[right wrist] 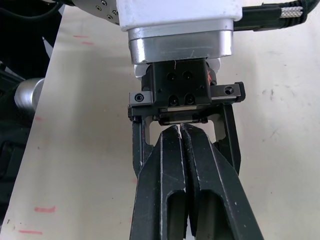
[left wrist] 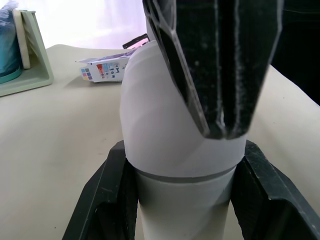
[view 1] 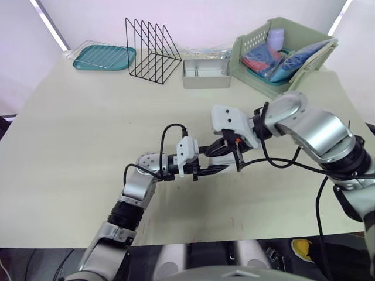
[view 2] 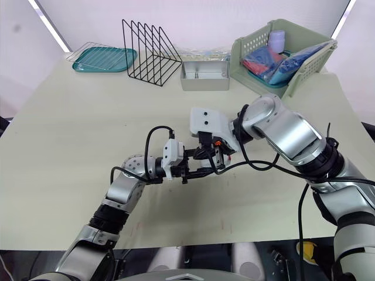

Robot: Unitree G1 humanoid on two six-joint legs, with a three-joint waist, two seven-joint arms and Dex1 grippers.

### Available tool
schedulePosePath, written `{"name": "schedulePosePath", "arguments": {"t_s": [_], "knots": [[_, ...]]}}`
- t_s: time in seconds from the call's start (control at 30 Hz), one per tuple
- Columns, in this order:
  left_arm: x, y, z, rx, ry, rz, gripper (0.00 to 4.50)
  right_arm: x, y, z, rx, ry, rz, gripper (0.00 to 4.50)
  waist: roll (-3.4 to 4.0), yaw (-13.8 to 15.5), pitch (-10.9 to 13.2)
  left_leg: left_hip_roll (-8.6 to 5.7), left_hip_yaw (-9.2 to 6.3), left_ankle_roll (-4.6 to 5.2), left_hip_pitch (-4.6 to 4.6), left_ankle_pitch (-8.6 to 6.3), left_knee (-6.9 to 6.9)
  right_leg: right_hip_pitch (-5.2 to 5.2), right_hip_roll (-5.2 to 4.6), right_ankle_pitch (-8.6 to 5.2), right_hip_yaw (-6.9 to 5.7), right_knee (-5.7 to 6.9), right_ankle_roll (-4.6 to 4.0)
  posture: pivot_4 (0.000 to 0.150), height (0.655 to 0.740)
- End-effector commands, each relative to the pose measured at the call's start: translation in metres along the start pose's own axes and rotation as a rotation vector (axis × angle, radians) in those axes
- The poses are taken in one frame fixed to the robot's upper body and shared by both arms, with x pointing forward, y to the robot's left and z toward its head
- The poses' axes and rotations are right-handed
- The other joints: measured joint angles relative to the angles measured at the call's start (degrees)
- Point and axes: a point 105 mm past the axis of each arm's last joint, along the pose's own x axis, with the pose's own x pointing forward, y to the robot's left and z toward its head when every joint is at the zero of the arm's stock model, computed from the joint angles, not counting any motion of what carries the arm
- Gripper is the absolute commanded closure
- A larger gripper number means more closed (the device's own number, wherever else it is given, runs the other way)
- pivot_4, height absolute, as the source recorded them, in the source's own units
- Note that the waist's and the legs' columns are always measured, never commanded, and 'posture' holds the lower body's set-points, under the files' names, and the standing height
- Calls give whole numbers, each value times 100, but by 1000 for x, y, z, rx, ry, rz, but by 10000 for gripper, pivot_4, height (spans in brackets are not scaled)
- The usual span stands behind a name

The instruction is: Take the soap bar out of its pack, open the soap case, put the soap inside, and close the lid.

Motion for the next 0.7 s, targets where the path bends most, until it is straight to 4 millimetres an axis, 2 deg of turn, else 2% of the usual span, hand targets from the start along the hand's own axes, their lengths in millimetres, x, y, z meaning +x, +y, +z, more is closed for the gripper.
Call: {"name": "schedulePosePath", "arguments": {"t_s": [0.03,0.33,0.7], "knots": [[3,-2,1,9,-3,-10,25838,3,-4,-2,3,36,-18,44611,0,0,0,0,0,0,0,0,1,0,0,0,0,1,0,1500,7400],[3,-2,0,10,1,-9,25838,5,-5,2,-15,52,-10,44611,0,10,0,-2,-1,0,0,0,11,9,-1,1,-6,0,2,1500,7400],[3,-3,-1,8,4,-11,25838,-3,-5,5,-33,51,-16,44611,0,10,0,-4,-2,0,0,0,12,10,-2,1,-9,0,3,1500,7400]]}}
